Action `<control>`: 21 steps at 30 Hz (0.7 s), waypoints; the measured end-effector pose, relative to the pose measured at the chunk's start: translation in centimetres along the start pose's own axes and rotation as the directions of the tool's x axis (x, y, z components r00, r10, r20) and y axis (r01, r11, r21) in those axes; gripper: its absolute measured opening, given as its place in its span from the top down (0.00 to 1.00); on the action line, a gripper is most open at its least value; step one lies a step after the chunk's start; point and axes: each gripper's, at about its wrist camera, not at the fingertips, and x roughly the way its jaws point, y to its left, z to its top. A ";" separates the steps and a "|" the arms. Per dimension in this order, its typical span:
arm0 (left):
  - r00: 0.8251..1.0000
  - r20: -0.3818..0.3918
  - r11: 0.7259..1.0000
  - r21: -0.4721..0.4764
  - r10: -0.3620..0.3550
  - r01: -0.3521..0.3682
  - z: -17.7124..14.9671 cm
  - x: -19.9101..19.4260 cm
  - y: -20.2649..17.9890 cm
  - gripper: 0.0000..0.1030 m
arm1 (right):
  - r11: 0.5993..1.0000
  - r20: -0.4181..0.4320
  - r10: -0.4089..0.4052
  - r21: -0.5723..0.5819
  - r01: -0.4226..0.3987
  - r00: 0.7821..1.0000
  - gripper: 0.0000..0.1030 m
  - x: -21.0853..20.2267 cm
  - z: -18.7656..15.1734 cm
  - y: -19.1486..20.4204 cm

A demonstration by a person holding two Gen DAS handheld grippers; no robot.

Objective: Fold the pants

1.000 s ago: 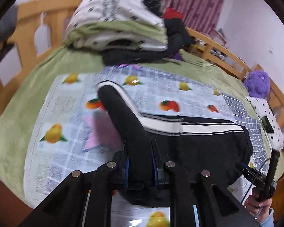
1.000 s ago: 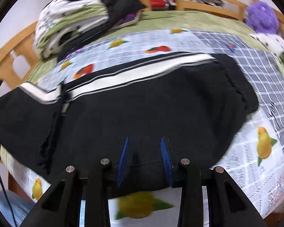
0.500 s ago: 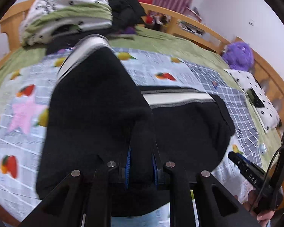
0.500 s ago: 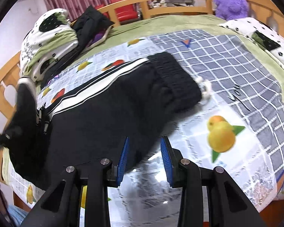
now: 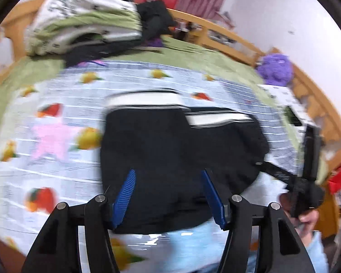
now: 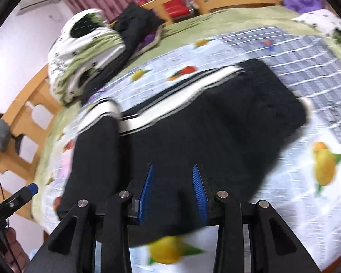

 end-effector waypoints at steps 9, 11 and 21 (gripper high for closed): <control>0.996 -0.030 0.973 -0.210 0.088 -0.092 -0.6 0.3 9.9 0.43 | 0.994 -0.154 0.020 -0.105 -0.037 0.988 0.55 7.5 -1.0 7.4; 0.996 -0.031 0.966 -0.240 0.087 -0.092 -0.6 0.4 11.0 0.43 | 0.992 -0.181 -0.003 -0.128 -0.021 0.984 0.54 9.5 -1.2 8.3; 0.993 -0.111 0.953 -0.291 0.048 -0.079 -0.5 3.5 11.0 0.43 | 0.972 -0.133 0.052 -0.221 -0.080 0.990 0.91 9.8 -0.7 10.9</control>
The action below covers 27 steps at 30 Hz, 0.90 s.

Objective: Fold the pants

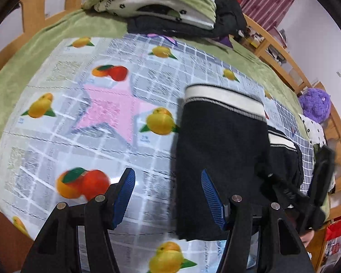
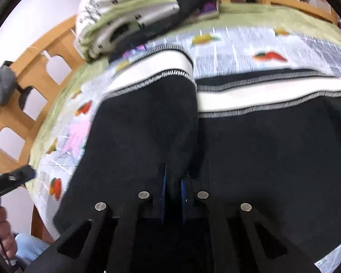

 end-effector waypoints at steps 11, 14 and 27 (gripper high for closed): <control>1.000 -0.005 0.984 0.175 -0.015 0.016 -2.2 1.4 -8.5 0.43 | 0.998 0.226 -0.009 0.061 -0.005 0.974 0.91 -11.3 2.2 -7.0; 1.000 -0.005 0.972 0.232 -0.030 0.030 -3.2 1.8 -11.0 0.43 | 0.994 0.268 -0.108 0.031 0.104 0.957 0.91 -14.1 2.5 -10.2; 0.995 -0.066 0.949 0.304 -0.069 0.086 -5.8 4.5 -15.7 0.43 | 0.972 0.226 -0.202 0.162 0.168 0.953 0.91 -13.1 3.5 -23.0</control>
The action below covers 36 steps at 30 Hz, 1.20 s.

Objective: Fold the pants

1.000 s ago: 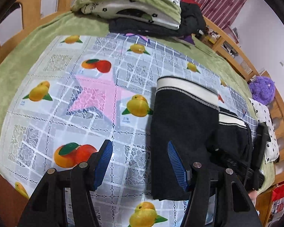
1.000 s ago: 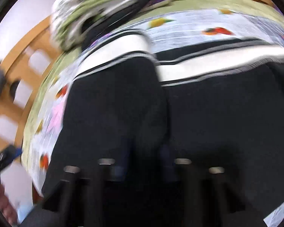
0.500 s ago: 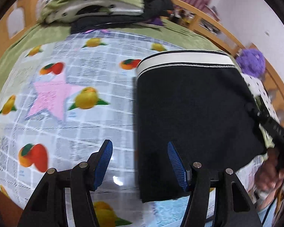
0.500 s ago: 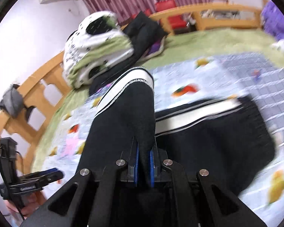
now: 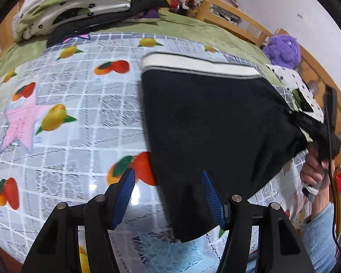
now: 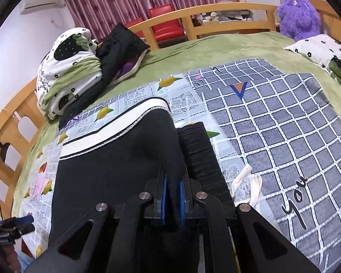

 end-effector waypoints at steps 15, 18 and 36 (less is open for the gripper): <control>0.994 -0.020 0.992 -0.078 -0.104 0.102 -4.3 4.7 -0.2 0.38 | 0.973 -0.041 -0.161 -0.173 0.152 0.986 0.72 -1.6 -8.1 0.7; 0.991 -0.025 0.987 -0.094 -0.131 0.128 -3.3 3.9 0.6 0.39 | 0.963 -0.020 -0.167 -0.217 0.159 0.986 0.72 -2.6 -7.8 1.1; 0.958 0.044 0.939 -0.191 -0.282 0.285 4.9 10.8 3.4 0.46 | 0.987 -0.146 -0.042 -0.161 0.018 0.988 0.46 5.5 -0.2 -0.3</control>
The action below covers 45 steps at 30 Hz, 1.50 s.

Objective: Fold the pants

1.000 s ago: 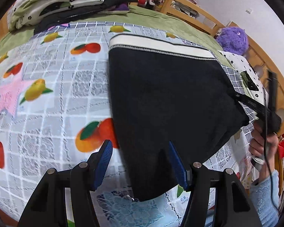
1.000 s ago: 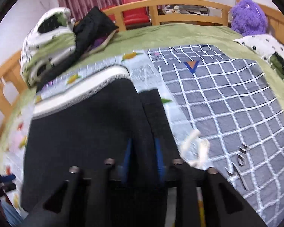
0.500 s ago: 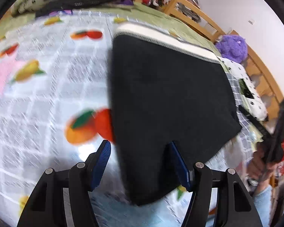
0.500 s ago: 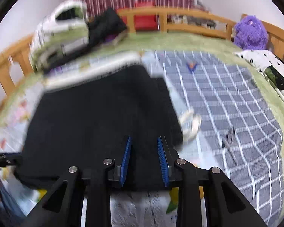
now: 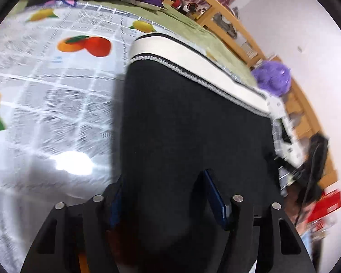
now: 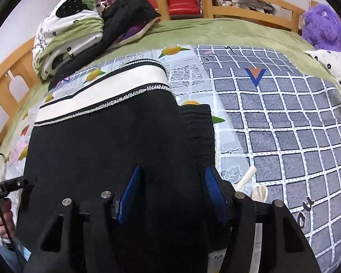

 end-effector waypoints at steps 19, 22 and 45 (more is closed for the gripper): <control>0.986 0.084 0.982 0.111 0.143 -0.151 6.0 -15.6 4.4 0.87 | 0.965 0.078 0.200 0.159 -0.211 0.977 0.92 -5.8 -1.8 14.3; 0.971 0.034 0.969 0.070 0.237 -0.239 4.9 -15.0 8.4 0.79 | 0.982 -0.021 0.171 0.089 -0.169 0.985 0.88 -2.4 -2.8 18.2; 0.949 0.166 0.962 0.005 0.269 -0.274 1.9 -20.0 12.2 0.29 | 0.998 0.015 -0.013 0.056 0.013 1.000 0.86 2.2 1.5 18.5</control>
